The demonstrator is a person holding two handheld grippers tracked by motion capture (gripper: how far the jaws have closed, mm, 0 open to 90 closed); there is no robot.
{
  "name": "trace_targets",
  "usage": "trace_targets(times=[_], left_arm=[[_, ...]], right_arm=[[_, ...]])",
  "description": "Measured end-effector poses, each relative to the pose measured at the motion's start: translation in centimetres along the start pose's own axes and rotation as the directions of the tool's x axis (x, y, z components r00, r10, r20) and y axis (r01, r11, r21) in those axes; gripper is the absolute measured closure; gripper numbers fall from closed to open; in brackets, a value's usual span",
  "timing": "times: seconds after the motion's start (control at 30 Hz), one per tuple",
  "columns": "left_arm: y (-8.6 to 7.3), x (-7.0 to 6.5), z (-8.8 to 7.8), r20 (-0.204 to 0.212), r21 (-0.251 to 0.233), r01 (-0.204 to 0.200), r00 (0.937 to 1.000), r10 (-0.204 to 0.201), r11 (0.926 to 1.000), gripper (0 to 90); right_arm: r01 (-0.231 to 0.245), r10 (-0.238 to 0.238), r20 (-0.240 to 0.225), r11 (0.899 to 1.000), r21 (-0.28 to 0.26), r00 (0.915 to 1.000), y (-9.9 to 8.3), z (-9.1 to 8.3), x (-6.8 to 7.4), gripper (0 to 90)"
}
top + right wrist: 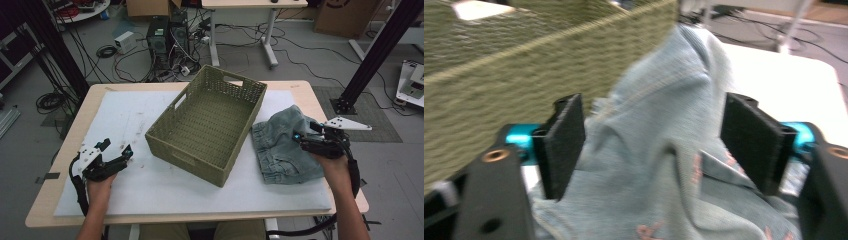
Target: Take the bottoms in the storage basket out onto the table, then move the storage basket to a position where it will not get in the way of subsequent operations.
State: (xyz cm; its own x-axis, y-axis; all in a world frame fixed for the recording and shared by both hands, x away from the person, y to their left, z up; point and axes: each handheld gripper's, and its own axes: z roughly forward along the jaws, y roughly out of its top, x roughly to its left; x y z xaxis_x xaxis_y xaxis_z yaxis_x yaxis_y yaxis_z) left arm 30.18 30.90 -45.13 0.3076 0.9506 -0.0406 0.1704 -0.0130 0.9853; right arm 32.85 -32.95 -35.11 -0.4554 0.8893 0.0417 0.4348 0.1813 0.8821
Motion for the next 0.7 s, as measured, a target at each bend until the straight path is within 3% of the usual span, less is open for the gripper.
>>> trace_targets(times=[0.1,0.23,0.43,0.53,0.7], left_arm=[[0.0,0.0,0.0,0.005,-0.002,0.000,1.0000,0.000,1.0000,17.4],[0.0,0.0,0.0,0.007,-0.002,-0.005,1.0000,0.005,1.0000,17.4],[0.0,0.0,0.1,0.010,0.008,0.000,0.9999,0.000,1.0000,17.4],[0.1,0.1,0.1,0.011,0.016,0.002,0.9999,-0.002,0.9999,17.4],[0.2,0.3,0.2,0.020,0.036,0.030,0.9993,-0.031,0.9989,17.4]], right_arm=[[0.000,-0.002,-0.047,0.999,-0.040,0.9989,-0.2,0.3,0.2,21.1],[-0.036,0.024,-0.113,0.994,-0.104,0.9933,-1.2,1.2,0.6,20.8],[-0.039,0.020,-0.133,0.989,-0.141,0.9909,-1.6,1.7,1.3,20.8],[-0.046,0.017,-0.168,0.984,-0.173,0.9857,-1.0,1.2,1.9,20.9],[-0.024,-0.004,-0.176,0.987,-0.156,0.9844,-0.4,1.3,2.9,20.8]])
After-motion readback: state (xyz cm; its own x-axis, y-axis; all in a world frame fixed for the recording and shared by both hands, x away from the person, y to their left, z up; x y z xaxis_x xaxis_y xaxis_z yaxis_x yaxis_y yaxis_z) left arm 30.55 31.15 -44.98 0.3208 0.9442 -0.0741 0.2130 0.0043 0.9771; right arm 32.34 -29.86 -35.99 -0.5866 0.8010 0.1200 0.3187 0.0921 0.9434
